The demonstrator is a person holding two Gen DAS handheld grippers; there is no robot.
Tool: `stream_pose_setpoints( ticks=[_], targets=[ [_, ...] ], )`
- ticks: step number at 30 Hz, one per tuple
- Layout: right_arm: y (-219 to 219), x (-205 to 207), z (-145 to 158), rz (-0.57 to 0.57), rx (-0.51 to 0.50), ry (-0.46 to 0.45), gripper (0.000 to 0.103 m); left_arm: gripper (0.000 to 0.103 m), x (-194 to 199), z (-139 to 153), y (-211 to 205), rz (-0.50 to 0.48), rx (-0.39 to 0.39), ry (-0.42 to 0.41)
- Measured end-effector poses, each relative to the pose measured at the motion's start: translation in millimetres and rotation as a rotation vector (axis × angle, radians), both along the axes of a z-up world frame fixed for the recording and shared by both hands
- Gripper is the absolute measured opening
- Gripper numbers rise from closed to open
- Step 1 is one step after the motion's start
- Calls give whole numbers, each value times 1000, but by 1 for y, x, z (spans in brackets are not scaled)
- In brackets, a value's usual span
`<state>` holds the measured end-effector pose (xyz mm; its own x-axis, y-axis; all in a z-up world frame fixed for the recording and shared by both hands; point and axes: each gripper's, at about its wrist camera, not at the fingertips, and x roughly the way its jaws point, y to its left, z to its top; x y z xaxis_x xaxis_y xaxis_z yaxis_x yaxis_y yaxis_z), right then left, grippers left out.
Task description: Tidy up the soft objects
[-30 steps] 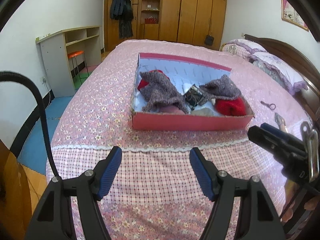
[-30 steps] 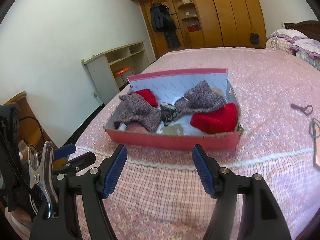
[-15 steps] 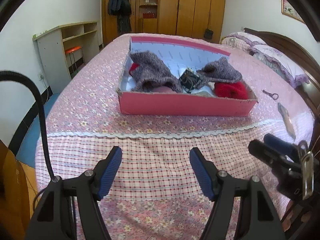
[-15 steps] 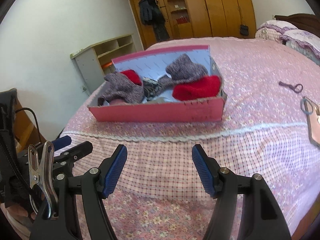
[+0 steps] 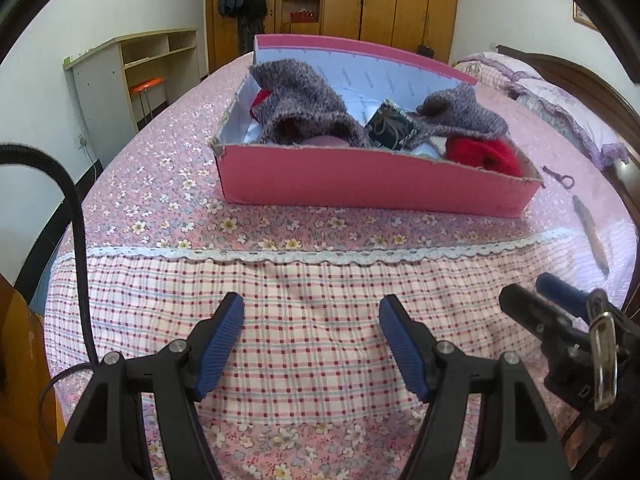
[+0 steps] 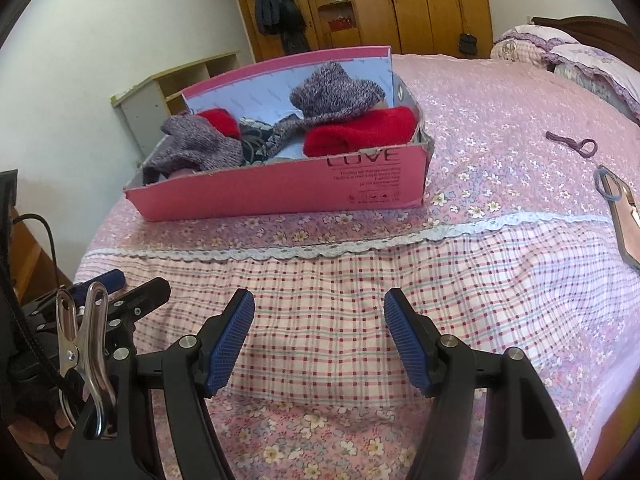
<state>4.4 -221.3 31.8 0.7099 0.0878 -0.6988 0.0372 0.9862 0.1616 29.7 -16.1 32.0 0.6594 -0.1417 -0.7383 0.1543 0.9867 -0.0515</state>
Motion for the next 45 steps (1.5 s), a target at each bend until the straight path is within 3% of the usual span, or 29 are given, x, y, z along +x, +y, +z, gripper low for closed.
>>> stream_pose_setpoints(
  ticks=[29, 45],
  targets=[
    [14, 7, -26, -16, -69, 10, 72, 80, 7, -22, -12, -1, 44, -26],
    [15, 7, -30, -15, -80, 0, 74, 90, 7, -26, -14, -3, 50, -34]
  ],
)
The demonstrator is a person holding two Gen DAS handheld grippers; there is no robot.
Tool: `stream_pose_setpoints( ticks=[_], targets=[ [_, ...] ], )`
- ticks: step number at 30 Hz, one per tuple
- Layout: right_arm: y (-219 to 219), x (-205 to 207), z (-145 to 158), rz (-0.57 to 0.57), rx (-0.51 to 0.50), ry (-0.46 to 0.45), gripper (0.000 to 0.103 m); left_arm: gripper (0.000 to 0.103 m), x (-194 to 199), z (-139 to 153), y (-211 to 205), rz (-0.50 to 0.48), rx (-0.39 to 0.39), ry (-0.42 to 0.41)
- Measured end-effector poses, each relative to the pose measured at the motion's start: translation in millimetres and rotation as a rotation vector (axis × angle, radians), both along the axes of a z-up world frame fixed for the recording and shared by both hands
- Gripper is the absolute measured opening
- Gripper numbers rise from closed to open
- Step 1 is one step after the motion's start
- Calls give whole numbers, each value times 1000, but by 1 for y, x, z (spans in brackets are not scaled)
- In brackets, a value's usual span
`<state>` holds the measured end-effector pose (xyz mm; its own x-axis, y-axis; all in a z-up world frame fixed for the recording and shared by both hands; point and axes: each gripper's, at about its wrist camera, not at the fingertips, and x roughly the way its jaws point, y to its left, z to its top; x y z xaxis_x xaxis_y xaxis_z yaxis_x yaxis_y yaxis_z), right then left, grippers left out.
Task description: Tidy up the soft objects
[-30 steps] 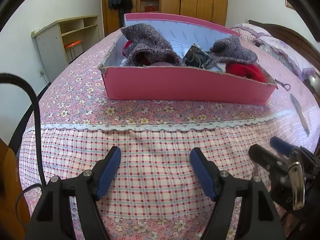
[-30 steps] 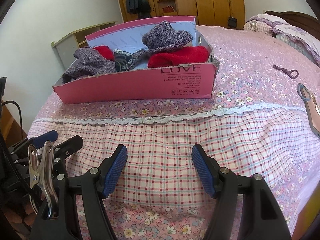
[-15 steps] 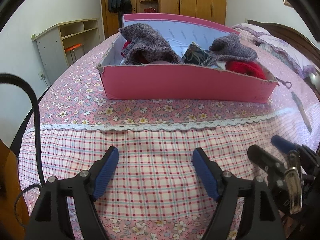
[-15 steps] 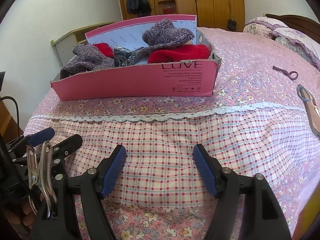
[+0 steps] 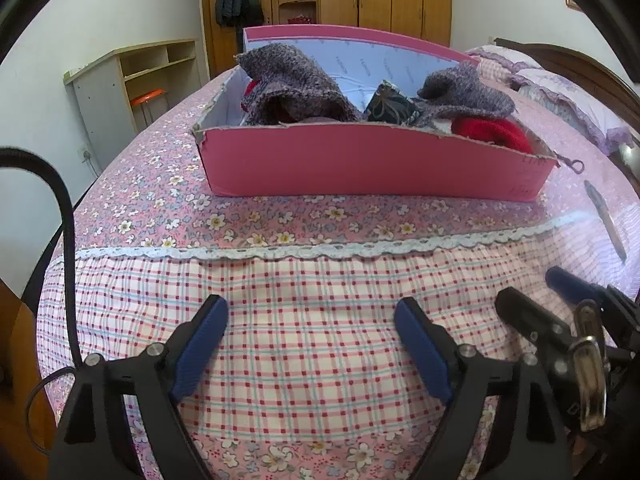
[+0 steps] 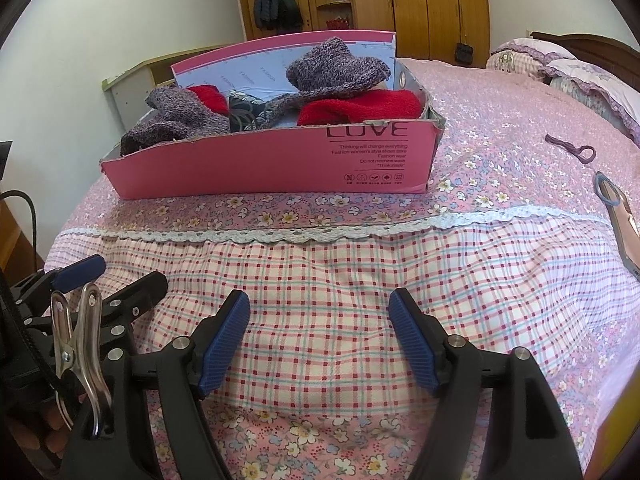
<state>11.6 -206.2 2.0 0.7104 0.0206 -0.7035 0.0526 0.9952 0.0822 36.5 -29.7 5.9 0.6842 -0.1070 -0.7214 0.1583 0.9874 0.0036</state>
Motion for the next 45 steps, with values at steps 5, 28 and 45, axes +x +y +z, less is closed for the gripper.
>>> stream_pose_setpoints(
  ticks=[5, 28, 45],
  targets=[
    [0, 0, 1, 0, -1, 0, 75, 91, 0, -2, 0, 4, 2, -1],
    [0, 0, 1, 0, -9, -1, 75, 92, 0, -3, 1, 5, 5, -2],
    [0, 0, 1, 0, -12, -1, 76, 92, -1, -3, 1, 5, 5, -3]
  ],
)
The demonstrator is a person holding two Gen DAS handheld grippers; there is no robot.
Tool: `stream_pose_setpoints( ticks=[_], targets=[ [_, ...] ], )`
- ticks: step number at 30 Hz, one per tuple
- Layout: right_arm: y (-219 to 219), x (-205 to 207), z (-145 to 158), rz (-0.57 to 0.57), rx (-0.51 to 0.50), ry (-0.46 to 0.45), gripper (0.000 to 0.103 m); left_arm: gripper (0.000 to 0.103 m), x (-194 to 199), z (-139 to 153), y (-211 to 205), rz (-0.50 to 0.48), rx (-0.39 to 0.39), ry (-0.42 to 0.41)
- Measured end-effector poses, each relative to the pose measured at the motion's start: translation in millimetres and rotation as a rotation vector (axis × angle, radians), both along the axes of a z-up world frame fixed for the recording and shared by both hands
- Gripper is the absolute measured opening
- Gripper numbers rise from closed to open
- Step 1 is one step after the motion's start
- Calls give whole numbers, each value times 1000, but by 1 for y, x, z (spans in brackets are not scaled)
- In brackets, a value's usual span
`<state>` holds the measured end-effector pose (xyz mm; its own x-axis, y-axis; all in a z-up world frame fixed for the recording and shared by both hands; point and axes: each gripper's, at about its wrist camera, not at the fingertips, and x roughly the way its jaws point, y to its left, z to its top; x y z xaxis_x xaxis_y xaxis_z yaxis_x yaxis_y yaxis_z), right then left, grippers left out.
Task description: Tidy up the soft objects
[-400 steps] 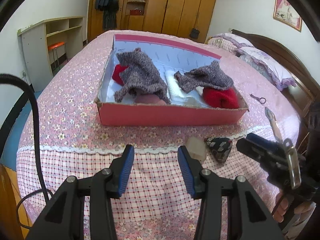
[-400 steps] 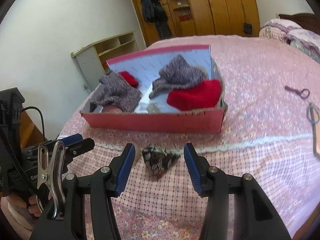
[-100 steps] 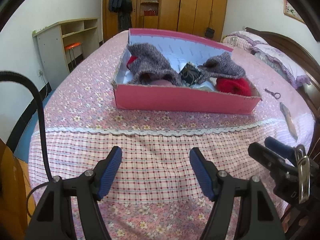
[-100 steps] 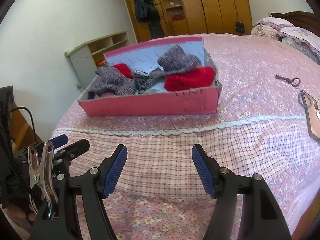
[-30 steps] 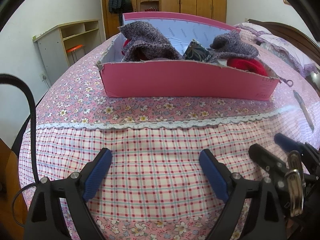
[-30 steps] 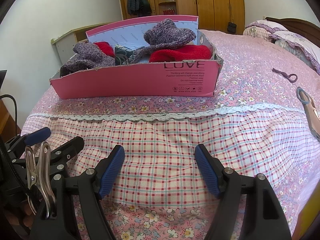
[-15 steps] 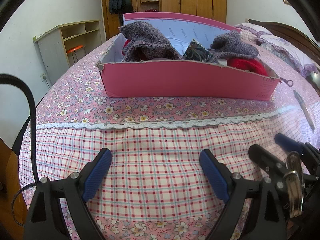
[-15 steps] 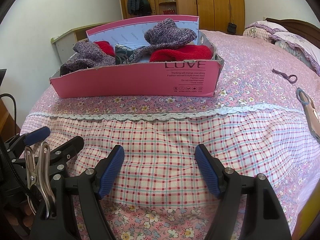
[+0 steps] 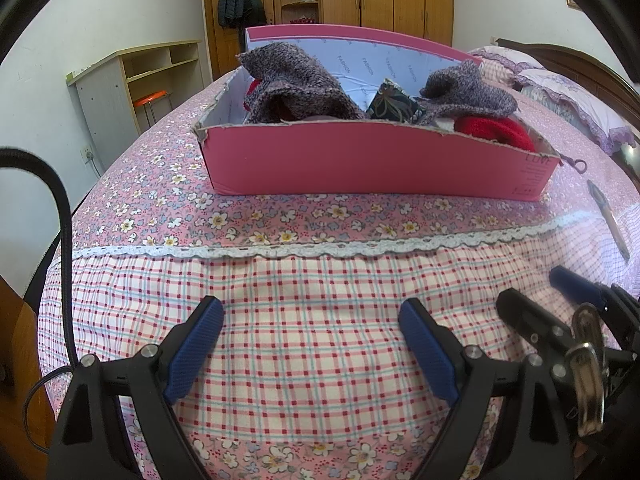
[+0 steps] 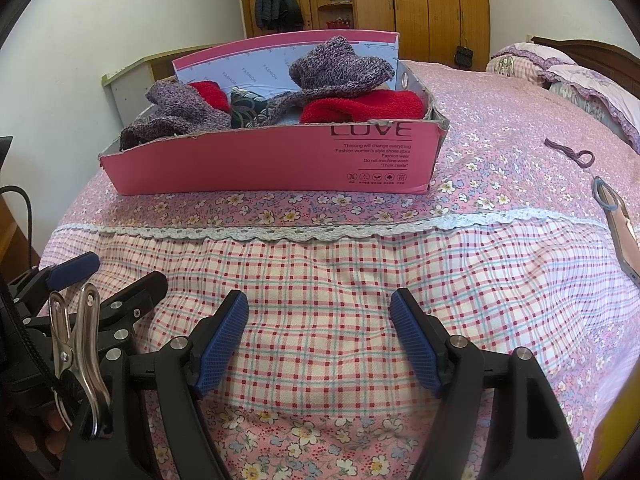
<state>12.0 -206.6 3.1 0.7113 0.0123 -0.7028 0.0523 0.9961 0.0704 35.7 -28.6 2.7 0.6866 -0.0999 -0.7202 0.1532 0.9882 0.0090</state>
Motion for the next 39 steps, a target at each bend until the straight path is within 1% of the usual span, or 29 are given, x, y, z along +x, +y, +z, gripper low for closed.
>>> stream_pose_setpoints(
  ticks=[35, 39],
  targets=[
    [1, 0, 0, 1, -3, 0, 76, 93, 0, 0, -1, 1, 2, -1],
    [0, 0, 0, 1, -3, 1, 76, 95, 0, -1, 0, 3, 4, 0]
  ],
)
